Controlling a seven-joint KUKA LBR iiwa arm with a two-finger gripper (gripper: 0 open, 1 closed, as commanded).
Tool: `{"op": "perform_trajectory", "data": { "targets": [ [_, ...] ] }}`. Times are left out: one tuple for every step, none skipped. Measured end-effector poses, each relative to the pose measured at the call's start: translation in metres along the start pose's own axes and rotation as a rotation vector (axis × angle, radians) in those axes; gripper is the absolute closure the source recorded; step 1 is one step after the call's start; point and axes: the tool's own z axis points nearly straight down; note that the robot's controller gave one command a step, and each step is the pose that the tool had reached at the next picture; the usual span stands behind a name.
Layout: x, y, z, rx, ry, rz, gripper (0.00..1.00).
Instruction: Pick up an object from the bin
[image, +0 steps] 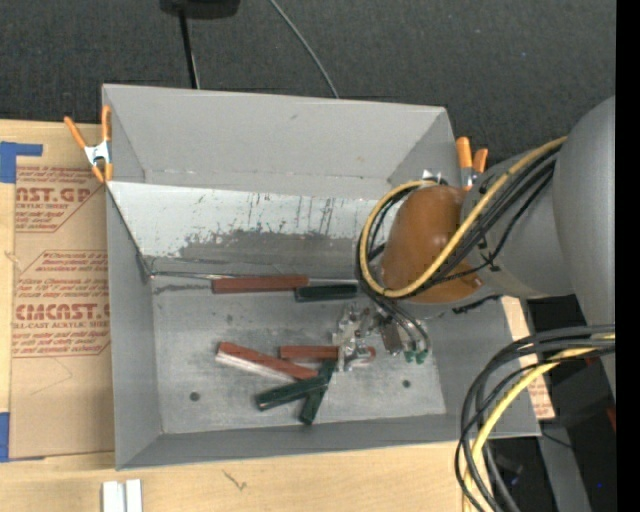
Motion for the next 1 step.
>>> {"op": "perform_trajectory", "data": {
  "targets": [
    [-0.0282,-0.0202,-0.1977,-0.003,0.022,-0.037,1.00]
  ]
}}
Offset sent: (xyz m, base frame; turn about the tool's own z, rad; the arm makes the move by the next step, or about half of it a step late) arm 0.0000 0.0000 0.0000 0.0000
